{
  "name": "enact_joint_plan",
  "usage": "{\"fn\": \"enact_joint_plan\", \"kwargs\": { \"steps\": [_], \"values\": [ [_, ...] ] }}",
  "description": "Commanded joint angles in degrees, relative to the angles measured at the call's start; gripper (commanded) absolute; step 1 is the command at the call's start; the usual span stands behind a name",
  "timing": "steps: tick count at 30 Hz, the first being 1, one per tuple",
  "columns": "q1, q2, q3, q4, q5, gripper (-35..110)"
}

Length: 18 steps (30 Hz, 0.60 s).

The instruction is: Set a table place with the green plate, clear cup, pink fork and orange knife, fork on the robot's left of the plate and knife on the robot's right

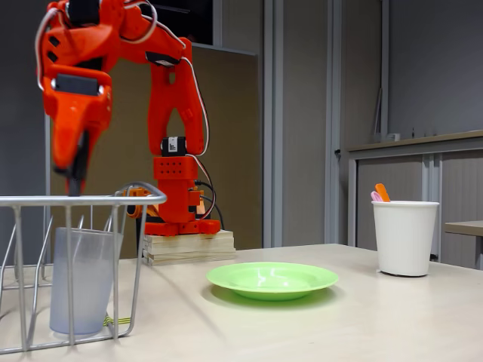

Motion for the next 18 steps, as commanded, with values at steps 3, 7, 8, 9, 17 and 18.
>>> {"fn": "enact_joint_plan", "kwargs": {
  "steps": [3, 7, 8, 9, 17, 18],
  "values": [
    [-0.8, -1.7, -0.8, -0.9, -0.4, 47],
    [-1.6, -3.3, -1.1, -0.8, 1.1, 47],
    [-1.8, -3.5, -1.1, -1.0, 1.4, 47],
    [-1.9, -3.9, -1.1, -1.2, 1.6, 48],
    [-3.5, -6.4, -2.0, -2.4, 3.0, 48],
    [-3.7, -6.6, -2.3, -2.4, 3.1, 48]
  ]
}}
